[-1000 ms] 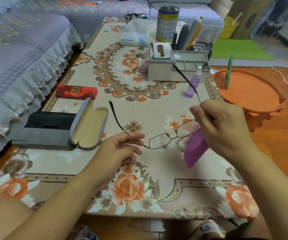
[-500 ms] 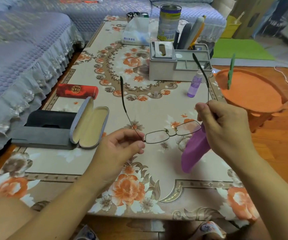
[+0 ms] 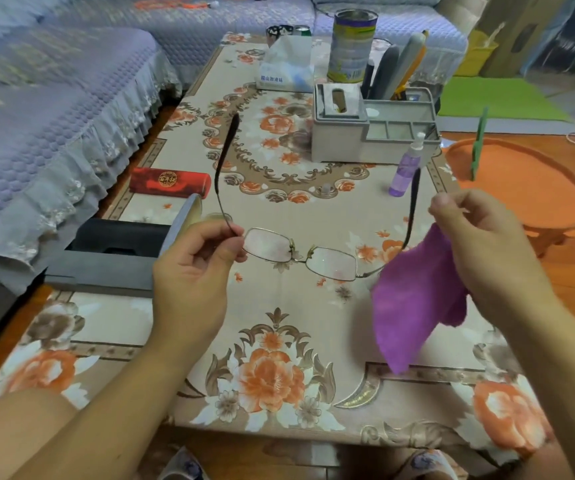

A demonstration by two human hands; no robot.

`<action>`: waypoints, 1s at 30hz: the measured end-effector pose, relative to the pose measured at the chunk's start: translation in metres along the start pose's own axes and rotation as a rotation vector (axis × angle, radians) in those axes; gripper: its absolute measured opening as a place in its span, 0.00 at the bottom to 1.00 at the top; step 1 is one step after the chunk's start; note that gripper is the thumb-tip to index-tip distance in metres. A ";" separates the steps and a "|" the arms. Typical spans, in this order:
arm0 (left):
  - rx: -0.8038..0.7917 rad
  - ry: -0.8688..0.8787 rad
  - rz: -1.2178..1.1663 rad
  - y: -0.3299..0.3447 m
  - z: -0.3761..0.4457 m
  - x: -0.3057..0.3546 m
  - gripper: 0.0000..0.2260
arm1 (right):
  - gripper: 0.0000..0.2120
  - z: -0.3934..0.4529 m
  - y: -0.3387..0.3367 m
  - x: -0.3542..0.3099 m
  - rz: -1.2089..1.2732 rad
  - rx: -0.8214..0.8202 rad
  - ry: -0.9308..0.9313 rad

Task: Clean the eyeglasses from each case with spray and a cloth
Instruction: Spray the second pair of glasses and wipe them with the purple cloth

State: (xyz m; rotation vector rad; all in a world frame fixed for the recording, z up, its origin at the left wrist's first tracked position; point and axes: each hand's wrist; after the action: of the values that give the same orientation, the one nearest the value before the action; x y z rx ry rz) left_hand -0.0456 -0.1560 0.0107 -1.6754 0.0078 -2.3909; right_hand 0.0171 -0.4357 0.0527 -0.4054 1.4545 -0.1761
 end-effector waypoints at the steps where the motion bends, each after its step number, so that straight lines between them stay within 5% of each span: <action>1: -0.012 0.012 0.003 0.000 0.000 0.001 0.11 | 0.09 0.002 -0.004 0.002 0.091 -0.037 0.086; 3: -0.041 0.043 0.013 0.002 -0.001 0.001 0.12 | 0.04 0.002 -0.009 0.005 0.219 -0.125 0.137; 17: -0.167 0.038 0.037 0.015 -0.006 -0.007 0.15 | 0.18 -0.019 -0.003 -0.026 0.716 -0.551 -0.192; 21: -0.194 0.005 0.016 0.019 -0.006 -0.011 0.13 | 0.16 -0.018 -0.002 -0.028 0.611 -0.435 -0.226; 26: -0.181 0.021 0.052 0.016 -0.004 -0.011 0.15 | 0.21 -0.004 -0.020 -0.014 -0.078 -0.036 -0.146; 30: -0.167 0.006 0.051 0.015 -0.004 -0.011 0.14 | 0.17 -0.001 -0.023 -0.013 0.051 -0.033 -0.122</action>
State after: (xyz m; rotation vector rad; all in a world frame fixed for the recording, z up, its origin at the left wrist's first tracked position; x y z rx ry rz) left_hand -0.0428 -0.1694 -0.0032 -1.7155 0.2548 -2.4159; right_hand 0.0179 -0.4525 0.0736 -0.3992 1.3479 -0.0853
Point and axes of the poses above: each hand's wrist, its own z-axis towards the middle knuckle, its own y-axis out of the palm, x = y × z, and after that the axes turned 14 degrees about -x, right-handed
